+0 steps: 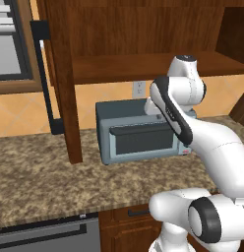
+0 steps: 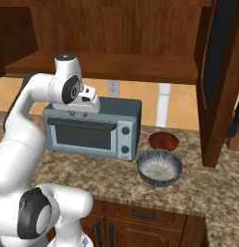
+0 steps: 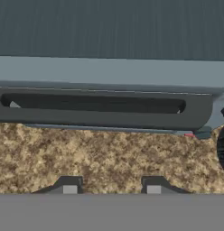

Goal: Pick up the bowls on the counter and stack them on top of one another in the open cabinet. Place the smaller bowl on top of the larger bowl.

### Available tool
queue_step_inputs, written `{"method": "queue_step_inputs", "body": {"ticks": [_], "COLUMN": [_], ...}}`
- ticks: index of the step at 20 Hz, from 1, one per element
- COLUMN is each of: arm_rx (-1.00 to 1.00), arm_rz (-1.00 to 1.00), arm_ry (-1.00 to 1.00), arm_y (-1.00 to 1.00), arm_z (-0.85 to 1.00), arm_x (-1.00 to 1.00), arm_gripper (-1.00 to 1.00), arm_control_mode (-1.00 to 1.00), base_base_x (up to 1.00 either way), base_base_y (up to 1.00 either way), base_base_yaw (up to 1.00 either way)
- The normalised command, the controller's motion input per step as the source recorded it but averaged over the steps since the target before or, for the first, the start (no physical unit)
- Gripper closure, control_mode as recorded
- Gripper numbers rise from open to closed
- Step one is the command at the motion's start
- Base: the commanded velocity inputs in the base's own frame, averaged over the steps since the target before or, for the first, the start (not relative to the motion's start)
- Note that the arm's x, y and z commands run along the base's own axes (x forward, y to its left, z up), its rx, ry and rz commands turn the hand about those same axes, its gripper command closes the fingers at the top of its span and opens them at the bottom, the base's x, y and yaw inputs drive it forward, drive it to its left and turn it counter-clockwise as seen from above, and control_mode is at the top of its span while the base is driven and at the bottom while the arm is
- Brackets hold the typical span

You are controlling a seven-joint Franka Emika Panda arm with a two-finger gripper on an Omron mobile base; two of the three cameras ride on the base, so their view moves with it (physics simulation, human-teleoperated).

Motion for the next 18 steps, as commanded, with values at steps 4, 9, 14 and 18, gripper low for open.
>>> {"method": "queue_step_inputs", "body": {"ticks": [4,9,14,18], "arm_rx": [0.01,0.06,0.06,0.01], "arm_rz": [0.00,-0.07,-0.08,-0.11], "arm_ry": [-0.14,-0.07,0.00,0.03], "arm_y": [-0.40,-1.00,-1.00,-1.00], "arm_z": [0.00,-0.05,-0.02,0.00], "arm_x": [0.02,-0.18,-0.20,0.00], "arm_gripper": [-1.00,-1.00,-1.00,-1.00], "arm_control_mode": [-1.00,-1.00,-1.00,-1.00], "base_base_x": [0.00,0.00,0.00,0.00], "base_base_y": [0.00,0.00,0.00,0.00], "base_base_yaw": [0.00,0.00,0.00,0.00]}}
